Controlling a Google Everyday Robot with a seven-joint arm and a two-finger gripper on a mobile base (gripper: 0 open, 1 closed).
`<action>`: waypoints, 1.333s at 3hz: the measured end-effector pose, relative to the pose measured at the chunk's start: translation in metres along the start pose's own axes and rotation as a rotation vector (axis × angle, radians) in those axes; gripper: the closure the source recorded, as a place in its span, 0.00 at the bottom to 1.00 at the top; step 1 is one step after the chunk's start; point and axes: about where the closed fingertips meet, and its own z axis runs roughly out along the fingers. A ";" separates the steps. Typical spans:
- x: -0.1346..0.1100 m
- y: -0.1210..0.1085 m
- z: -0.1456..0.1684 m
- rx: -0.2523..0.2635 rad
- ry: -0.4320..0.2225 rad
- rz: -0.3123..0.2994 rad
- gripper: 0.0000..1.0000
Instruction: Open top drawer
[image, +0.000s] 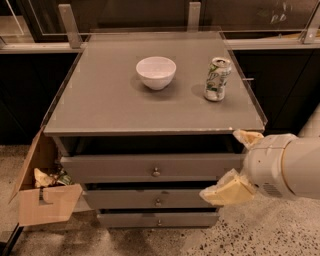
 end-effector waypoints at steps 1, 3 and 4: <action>0.000 0.000 0.000 0.000 0.000 0.000 0.37; 0.001 -0.001 -0.002 0.012 -0.009 0.004 0.84; 0.013 0.001 0.003 0.042 -0.052 0.037 1.00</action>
Offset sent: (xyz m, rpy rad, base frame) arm 0.0000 0.0000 0.0000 0.0000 0.0000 0.0000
